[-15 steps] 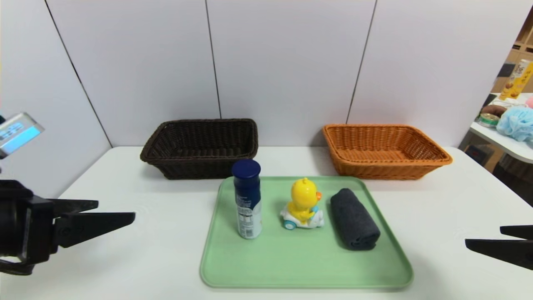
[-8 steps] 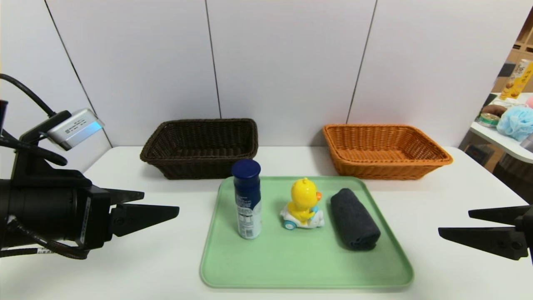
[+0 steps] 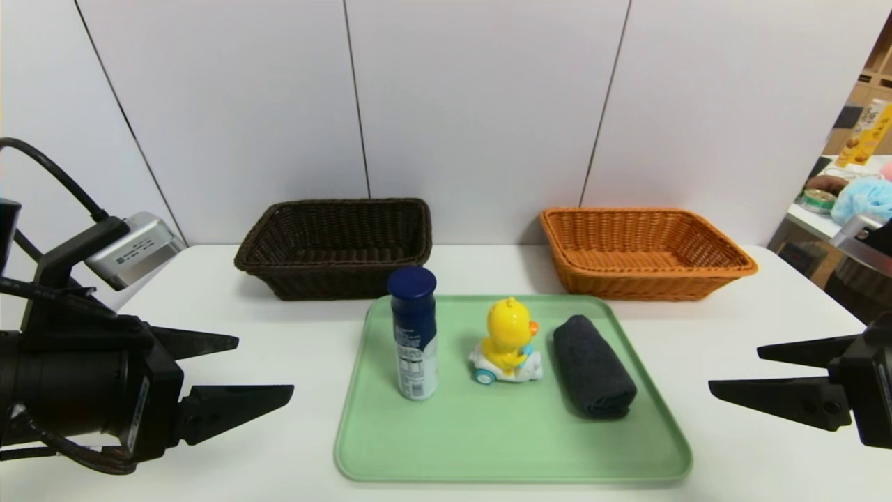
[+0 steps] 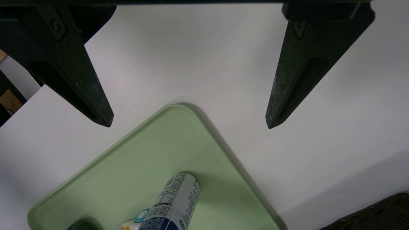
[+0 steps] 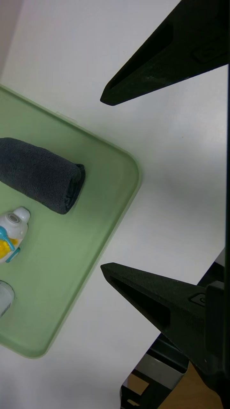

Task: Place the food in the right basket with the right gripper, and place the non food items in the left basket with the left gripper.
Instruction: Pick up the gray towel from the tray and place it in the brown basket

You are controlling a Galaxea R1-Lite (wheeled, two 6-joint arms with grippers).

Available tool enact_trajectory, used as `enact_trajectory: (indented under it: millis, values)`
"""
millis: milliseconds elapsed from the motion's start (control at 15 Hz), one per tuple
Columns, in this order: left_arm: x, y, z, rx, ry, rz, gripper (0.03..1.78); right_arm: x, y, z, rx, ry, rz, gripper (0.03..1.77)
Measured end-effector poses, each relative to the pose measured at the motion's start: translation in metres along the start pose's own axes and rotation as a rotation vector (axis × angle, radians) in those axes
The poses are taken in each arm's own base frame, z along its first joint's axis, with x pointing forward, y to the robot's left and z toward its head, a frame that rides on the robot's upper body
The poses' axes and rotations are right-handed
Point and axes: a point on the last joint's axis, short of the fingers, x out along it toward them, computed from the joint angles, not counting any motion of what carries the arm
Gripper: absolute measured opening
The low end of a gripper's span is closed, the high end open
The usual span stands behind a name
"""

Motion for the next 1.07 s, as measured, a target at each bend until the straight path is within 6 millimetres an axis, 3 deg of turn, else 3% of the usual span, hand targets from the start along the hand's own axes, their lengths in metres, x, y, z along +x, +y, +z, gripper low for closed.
enact_trajectory:
  millis: [333,800,1067]
  values:
    - [-0.002,-0.001,-0.002,-0.004,-0.005,0.002,1.69,0.026,0.002,0.015,-0.024,0.067,0.012,1.70]
    - [-0.002,-0.001,0.003,0.014,-0.069,-0.001,1.69,0.044,-0.001,0.021,-0.020,0.112,0.016,1.70]
    - [-0.001,-0.001,0.000,0.013,-0.060,-0.001,1.69,0.069,-0.005,0.029,0.005,0.173,0.021,1.70]
